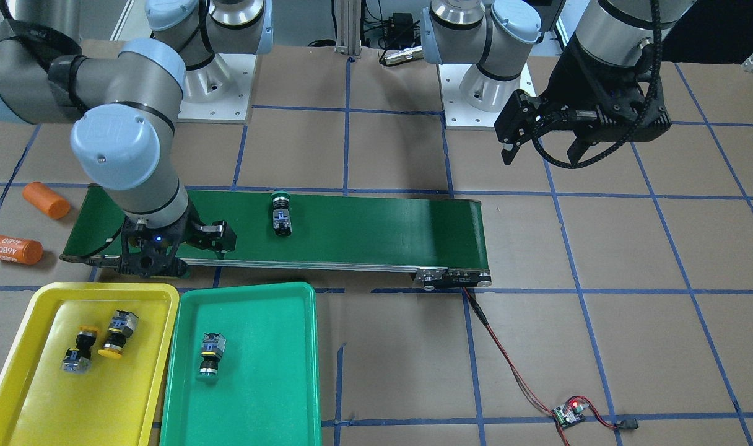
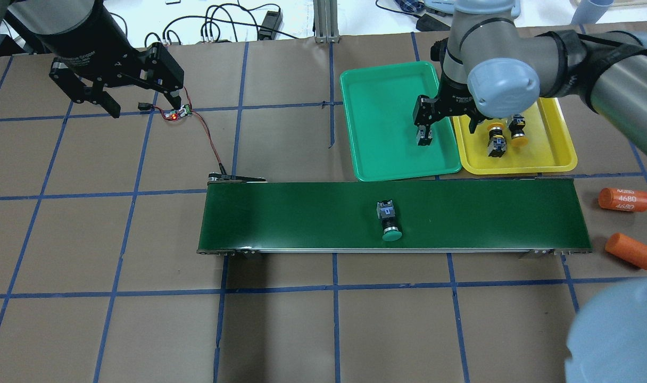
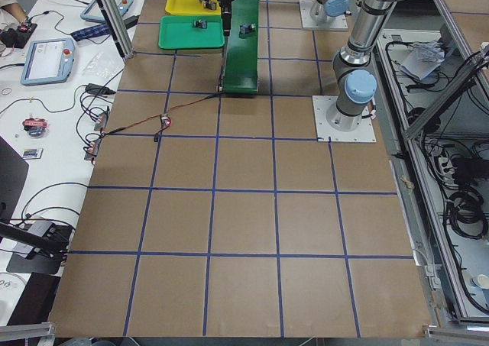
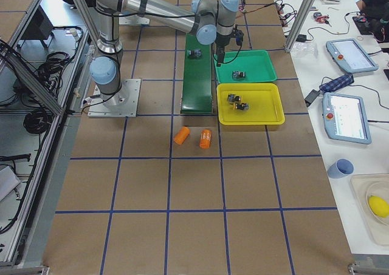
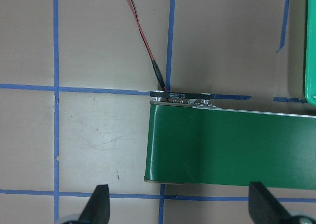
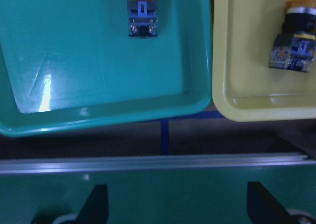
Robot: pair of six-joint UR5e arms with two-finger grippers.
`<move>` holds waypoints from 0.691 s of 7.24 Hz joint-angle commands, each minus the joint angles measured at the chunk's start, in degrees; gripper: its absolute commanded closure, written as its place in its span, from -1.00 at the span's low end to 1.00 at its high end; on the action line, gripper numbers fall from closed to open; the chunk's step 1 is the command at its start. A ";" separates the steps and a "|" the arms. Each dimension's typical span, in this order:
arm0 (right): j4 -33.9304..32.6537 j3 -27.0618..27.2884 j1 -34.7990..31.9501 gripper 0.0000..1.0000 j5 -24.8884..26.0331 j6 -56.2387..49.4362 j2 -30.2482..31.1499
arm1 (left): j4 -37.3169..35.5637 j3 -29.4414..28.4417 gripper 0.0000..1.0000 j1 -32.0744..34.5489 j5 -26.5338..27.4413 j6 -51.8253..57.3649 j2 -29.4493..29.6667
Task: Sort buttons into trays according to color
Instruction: 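Move the right gripper back down to the last green button on the belt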
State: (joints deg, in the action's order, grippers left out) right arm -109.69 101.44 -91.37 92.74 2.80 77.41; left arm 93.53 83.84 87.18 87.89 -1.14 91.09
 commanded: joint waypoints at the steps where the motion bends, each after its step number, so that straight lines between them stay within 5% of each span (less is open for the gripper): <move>1: 0.01 5.43 -0.57 -1.00 -7.17 2.37 3.71 | -0.02 0.01 -1.00 0.00 0.09 0.00 -0.21; 5: -0.43 6.75 -2.93 -1.00 -8.19 2.91 1.01 | -0.02 0.10 -1.00 0.00 0.09 -0.09 -0.39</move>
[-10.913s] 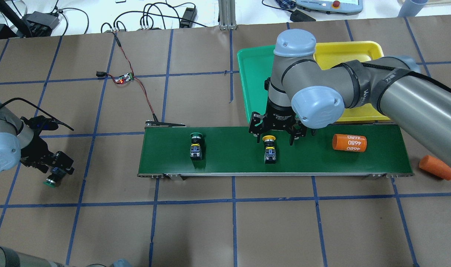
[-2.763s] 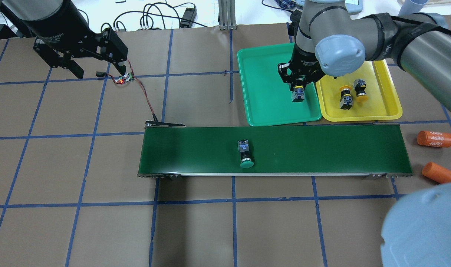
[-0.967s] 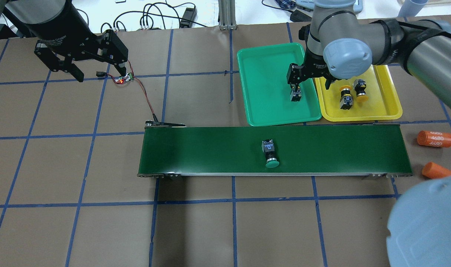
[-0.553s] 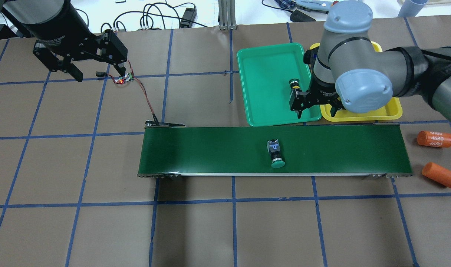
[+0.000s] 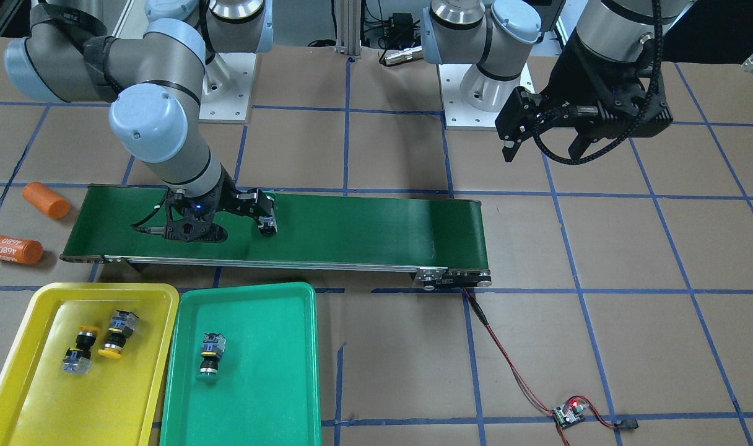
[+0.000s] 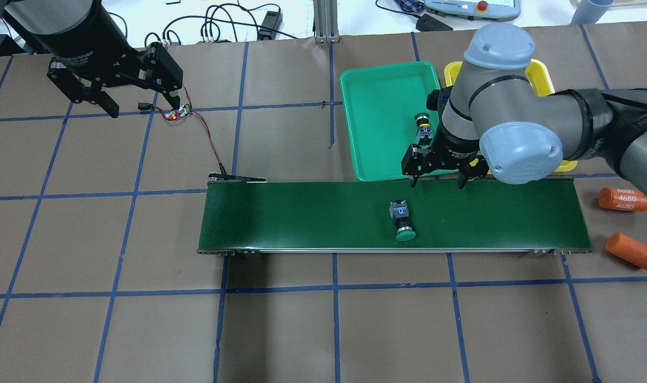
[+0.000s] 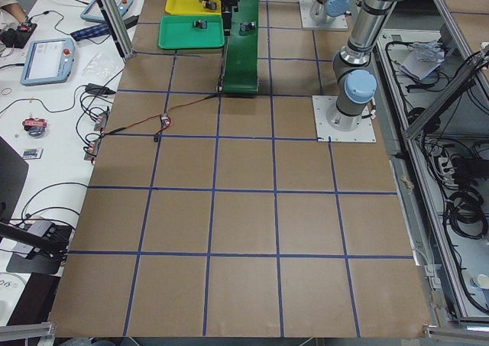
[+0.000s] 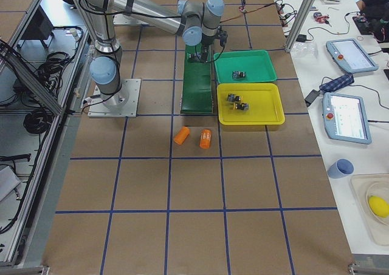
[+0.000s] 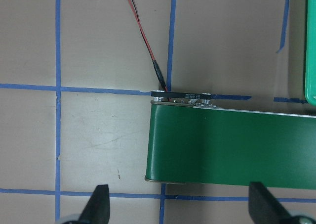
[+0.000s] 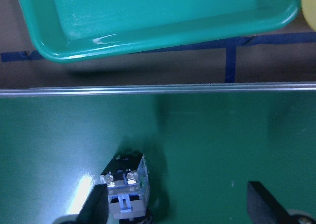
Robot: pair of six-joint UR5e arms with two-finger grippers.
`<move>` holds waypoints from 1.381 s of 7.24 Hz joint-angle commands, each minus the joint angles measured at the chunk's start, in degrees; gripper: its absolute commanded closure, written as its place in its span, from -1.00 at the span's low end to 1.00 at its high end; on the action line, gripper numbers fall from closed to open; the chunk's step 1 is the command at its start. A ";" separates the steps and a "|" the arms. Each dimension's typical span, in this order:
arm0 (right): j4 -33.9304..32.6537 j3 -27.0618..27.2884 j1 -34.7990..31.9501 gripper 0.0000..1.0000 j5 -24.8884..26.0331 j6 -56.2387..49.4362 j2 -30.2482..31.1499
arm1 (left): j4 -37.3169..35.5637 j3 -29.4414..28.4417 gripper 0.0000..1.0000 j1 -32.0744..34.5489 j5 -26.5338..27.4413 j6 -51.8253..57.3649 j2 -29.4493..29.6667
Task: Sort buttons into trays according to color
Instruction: 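Grasp the green button with the right gripper and carry it to the green tray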
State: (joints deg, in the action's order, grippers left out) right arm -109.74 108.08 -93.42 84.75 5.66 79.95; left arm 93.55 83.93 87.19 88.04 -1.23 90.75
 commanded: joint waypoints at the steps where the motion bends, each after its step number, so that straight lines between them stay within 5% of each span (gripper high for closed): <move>1: -0.65 0.12 -1.94 -1.00 -0.20 0.06 -2.60 | -0.04 0.01 -1.00 0.00 -0.06 0.00 0.21; 3: -0.39 0.29 -1.86 -0.83 1.02 -0.12 -4.27 | -0.04 0.00 -1.00 0.00 -0.15 0.00 0.21; 4: -0.30 0.29 -1.86 0.08 1.03 0.23 -4.37 | -0.04 0.01 -1.00 0.00 -0.15 -0.09 0.39; 5: 0.05 0.21 -1.77 0.76 1.03 0.14 -4.37 | -0.04 0.01 -1.00 0.00 -0.15 -0.09 0.39; 6: 0.32 0.29 -1.68 1.00 1.11 0.06 -4.19 | -0.04 0.01 -1.00 0.00 -0.15 -0.09 0.48; 10: 3.81 -6.97 -1.68 1.00 2.70 0.06 -3.40 | -0.04 -0.78 -1.00 0.00 -0.15 -0.09 0.74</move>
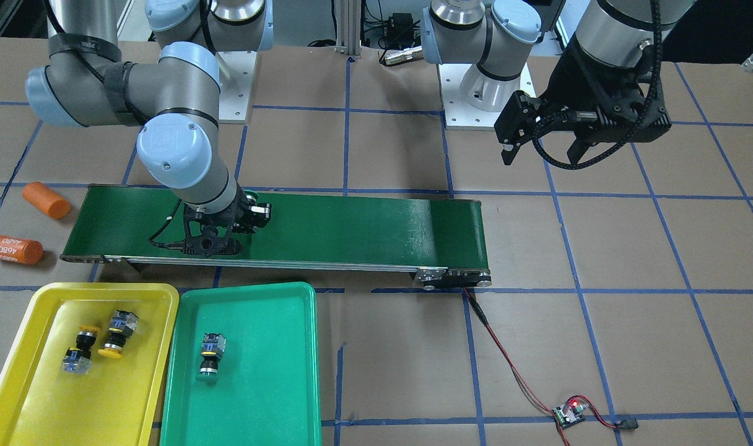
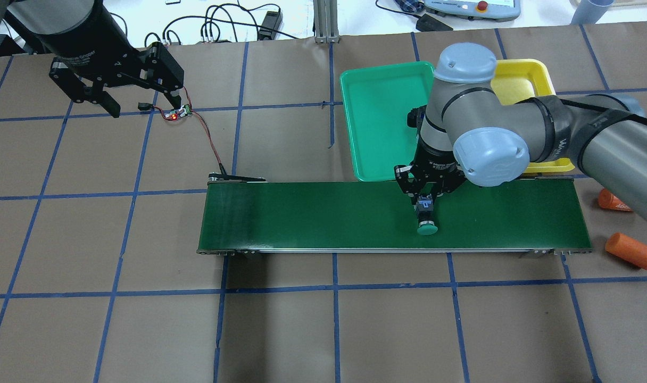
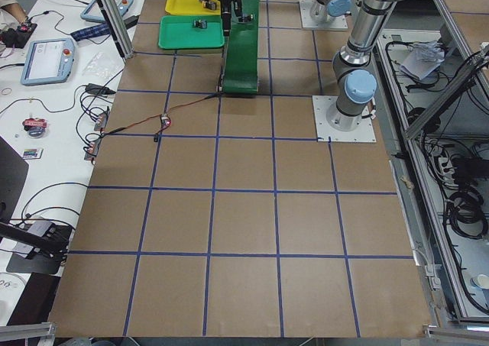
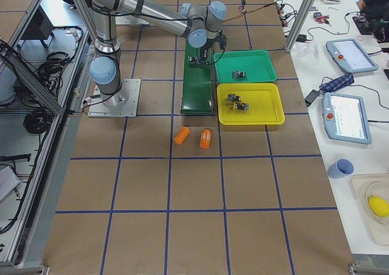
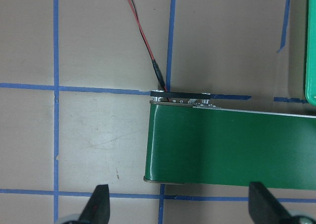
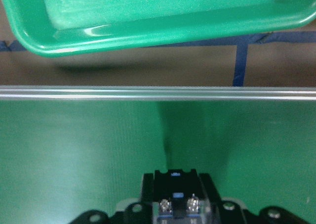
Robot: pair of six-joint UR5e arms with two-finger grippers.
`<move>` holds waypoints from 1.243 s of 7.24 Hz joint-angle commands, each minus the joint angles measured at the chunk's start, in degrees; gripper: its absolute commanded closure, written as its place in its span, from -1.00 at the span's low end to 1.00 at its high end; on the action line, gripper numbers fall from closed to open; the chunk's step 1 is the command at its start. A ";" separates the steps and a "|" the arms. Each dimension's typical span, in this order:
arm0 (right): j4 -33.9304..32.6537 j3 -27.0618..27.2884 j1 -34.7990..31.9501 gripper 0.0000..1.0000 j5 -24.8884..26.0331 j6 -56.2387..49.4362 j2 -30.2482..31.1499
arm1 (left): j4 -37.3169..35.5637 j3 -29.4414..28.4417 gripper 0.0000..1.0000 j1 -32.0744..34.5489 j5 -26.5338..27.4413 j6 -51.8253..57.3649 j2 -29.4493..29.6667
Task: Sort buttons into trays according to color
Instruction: 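Grasp the green button with the right gripper and carry it to the green tray, then release the green button in the green tray and raise the right gripper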
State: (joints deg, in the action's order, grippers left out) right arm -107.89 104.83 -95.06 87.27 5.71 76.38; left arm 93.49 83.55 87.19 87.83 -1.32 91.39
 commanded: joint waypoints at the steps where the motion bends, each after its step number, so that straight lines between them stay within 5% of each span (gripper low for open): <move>1: 1.99 -8.02 0.05 1.00 0.18 0.00 -0.70 | 0.02 -0.67 -1.00 0.00 0.06 -0.09 -0.24; 5: -1.26 -24.37 -0.04 1.00 0.01 0.08 -15.96 | 0.02 -0.67 -1.00 0.00 -0.03 0.00 -0.68; 9: -11.88 -25.73 -0.13 1.00 0.10 -1.14 -21.53 | -1.03 -0.67 -1.00 -0.09 -0.65 0.00 0.11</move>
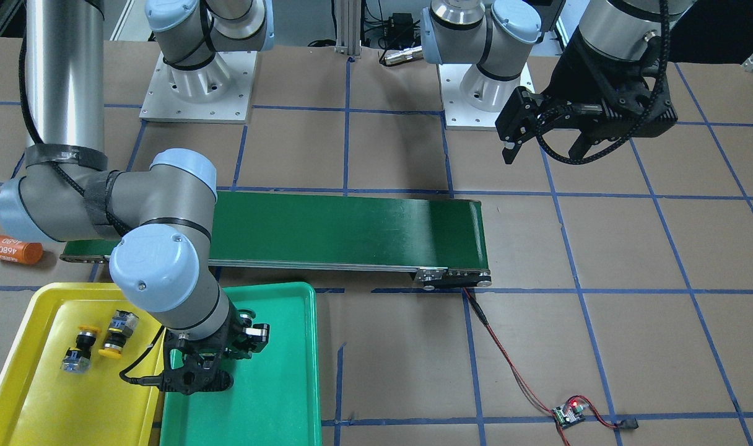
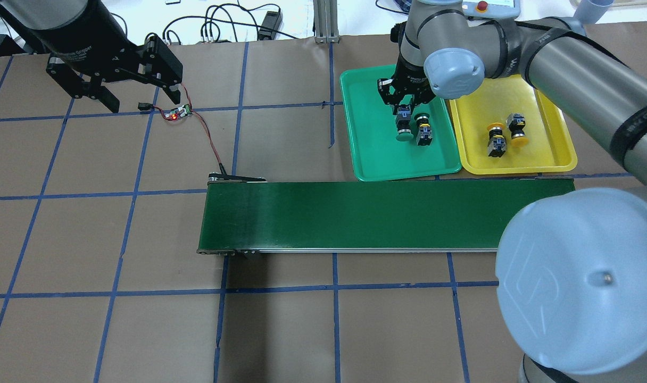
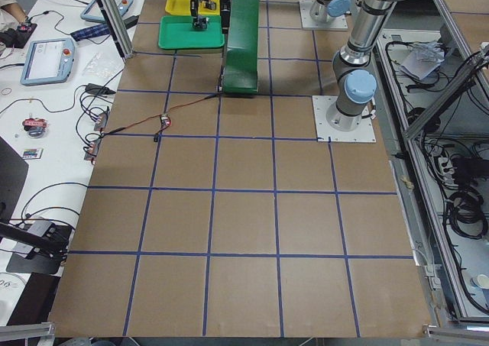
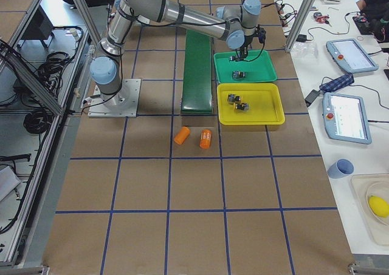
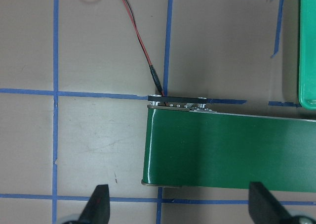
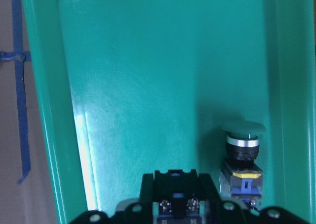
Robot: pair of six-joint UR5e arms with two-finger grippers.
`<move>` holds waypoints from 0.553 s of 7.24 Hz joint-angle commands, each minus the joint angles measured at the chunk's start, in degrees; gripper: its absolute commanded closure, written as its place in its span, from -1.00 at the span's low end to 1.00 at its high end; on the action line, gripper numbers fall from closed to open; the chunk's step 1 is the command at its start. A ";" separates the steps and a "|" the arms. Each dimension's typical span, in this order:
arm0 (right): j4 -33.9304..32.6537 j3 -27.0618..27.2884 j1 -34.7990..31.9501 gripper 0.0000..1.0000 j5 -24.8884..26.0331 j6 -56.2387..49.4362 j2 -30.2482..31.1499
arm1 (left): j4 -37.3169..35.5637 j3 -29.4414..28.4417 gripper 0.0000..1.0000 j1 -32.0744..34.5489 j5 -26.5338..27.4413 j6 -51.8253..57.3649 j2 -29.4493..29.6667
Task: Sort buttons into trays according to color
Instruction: 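Release the green button in the green tray and raise the right gripper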
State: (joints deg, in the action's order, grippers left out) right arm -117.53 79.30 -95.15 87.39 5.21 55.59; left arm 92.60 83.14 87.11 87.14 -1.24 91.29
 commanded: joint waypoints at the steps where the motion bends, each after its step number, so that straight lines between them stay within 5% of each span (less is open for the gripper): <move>1: -4.61 -0.11 -0.03 1.00 -0.02 -0.55 -2.14 | -0.13 -0.35 -1.00 -0.01 0.05 -0.08 0.21; 2: -4.64 0.15 -0.03 0.78 -0.02 -0.55 -3.29 | -0.22 -0.17 -1.00 -0.01 0.05 -0.08 0.21; 3: -4.64 0.68 0.14 -0.66 -0.02 -0.55 -3.56 | -0.22 -0.17 -1.00 -0.01 0.14 -0.08 0.03; 4: -4.55 0.60 0.92 -1.00 -0.02 -0.63 -2.95 | -0.22 -0.35 -1.00 -0.01 0.05 -0.08 -0.06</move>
State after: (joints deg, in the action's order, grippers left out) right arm -122.02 79.75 -94.91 87.36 4.64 52.45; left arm 92.39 82.91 87.10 87.23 -1.32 91.36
